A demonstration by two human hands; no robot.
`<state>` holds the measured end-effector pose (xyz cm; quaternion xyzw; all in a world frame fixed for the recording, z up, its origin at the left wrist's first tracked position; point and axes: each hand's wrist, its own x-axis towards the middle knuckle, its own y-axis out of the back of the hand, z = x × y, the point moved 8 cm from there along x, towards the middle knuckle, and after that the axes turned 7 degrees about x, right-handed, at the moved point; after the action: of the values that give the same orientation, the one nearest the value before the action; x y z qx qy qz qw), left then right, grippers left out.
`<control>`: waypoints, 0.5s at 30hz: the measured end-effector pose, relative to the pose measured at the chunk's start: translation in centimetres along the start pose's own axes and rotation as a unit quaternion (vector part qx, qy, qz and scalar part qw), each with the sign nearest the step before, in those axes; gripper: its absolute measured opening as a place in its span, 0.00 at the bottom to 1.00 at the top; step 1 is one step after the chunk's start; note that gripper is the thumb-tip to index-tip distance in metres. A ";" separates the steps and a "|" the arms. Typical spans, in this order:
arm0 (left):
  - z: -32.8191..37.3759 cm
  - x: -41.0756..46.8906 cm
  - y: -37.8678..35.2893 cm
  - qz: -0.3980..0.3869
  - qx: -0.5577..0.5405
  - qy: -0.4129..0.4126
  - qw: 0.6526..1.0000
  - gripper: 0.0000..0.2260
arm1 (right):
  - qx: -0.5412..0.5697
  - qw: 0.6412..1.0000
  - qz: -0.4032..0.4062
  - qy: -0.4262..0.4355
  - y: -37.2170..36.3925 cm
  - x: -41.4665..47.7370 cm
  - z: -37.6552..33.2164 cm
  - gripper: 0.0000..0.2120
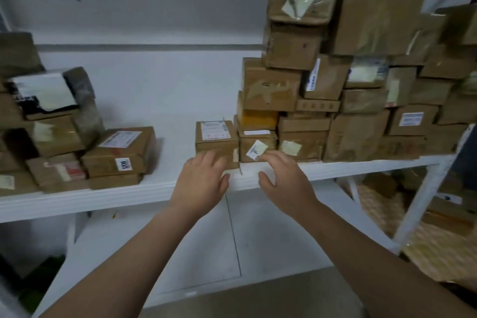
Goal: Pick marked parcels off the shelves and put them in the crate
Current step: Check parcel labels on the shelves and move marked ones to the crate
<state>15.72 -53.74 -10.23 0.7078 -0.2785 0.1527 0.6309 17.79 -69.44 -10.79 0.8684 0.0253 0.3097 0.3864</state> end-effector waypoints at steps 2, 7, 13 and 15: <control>-3.5 -0.2 -1.7 -0.029 0.001 0.013 1.000 0.16 | 0.009 1.000 -0.012 -0.021 -2.9 1.5 -0.5 0.17; -8.2 1.9 -5.5 -0.078 -0.019 0.026 0.996 0.24 | 0.045 0.995 -0.005 -0.087 -6.7 4.5 -0.2 0.17; -10.5 5.7 -10.5 -0.218 -0.090 0.075 0.969 0.27 | 0.147 0.976 0.000 -0.158 -9.1 7.8 1.0 0.20; -10.2 5.5 -11.0 -0.210 -0.142 0.078 0.964 0.24 | 0.206 0.963 0.006 -0.176 -9.7 8.1 1.3 0.18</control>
<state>27.92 -44.29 -14.36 0.6394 -0.0925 0.0309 0.7627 27.00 -61.22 -13.94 0.9702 0.0145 0.1424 0.1957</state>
